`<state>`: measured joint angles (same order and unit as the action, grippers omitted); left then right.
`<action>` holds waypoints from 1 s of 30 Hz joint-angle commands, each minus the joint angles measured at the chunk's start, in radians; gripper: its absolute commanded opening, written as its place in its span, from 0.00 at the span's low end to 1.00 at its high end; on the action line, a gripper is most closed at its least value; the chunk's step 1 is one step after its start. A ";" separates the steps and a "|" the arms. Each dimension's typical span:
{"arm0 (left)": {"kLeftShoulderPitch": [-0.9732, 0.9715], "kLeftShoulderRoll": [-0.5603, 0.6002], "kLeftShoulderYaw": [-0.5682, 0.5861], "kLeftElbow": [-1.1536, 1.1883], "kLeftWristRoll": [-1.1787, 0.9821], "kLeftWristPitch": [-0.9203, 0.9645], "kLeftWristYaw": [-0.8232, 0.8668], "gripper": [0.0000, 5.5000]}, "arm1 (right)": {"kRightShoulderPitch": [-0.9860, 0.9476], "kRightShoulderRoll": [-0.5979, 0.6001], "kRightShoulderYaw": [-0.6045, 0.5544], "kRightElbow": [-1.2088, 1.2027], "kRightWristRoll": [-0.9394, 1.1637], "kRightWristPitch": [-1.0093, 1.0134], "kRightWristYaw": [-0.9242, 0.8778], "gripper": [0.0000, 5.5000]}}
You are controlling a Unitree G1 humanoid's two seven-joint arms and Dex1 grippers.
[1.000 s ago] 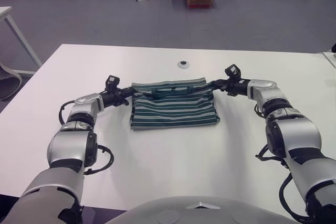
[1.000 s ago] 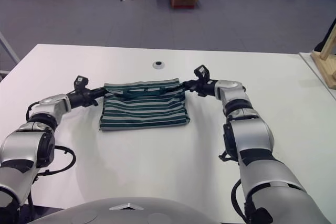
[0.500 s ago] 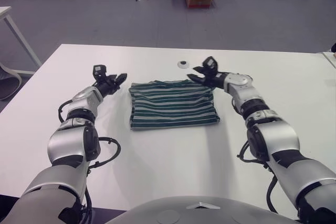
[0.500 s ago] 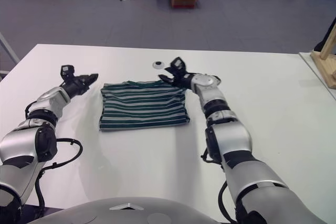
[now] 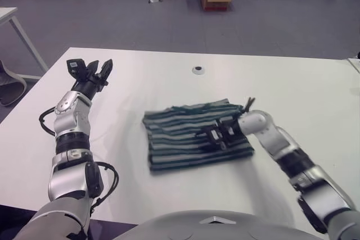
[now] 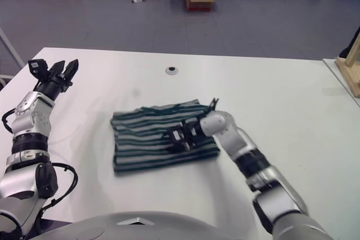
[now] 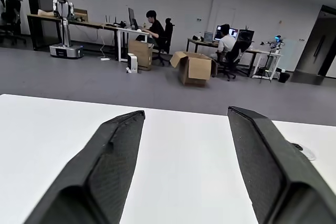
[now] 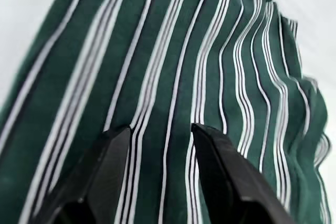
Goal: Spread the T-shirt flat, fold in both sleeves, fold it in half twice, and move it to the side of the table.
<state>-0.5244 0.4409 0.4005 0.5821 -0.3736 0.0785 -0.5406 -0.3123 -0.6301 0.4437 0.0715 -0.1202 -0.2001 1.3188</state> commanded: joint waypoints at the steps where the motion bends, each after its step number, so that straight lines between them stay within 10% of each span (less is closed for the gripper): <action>1: 0.082 -0.005 0.021 -0.184 -0.041 0.083 0.055 0.53 | -0.006 -0.207 -0.061 0.120 -0.055 -0.136 0.006 0.40; 6: 0.111 -0.034 0.010 -0.289 -0.066 0.137 0.105 0.53 | -0.281 -0.176 -0.148 0.485 -0.091 -0.268 -0.201 0.40; 19: 0.157 -0.087 -0.115 -0.468 -0.033 0.161 0.147 0.53 | -0.402 0.306 -0.197 0.898 0.055 0.438 -0.389 0.40; 30: 0.219 -0.072 -0.194 -0.592 -0.013 0.196 0.134 0.53 | -0.323 0.337 -0.249 0.598 0.143 0.173 -0.368 0.40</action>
<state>-0.3509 0.3504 0.2163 0.0477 -0.4069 0.2555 -0.4063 -0.6331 -0.2327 0.2518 0.8031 -0.0326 -0.0408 0.9194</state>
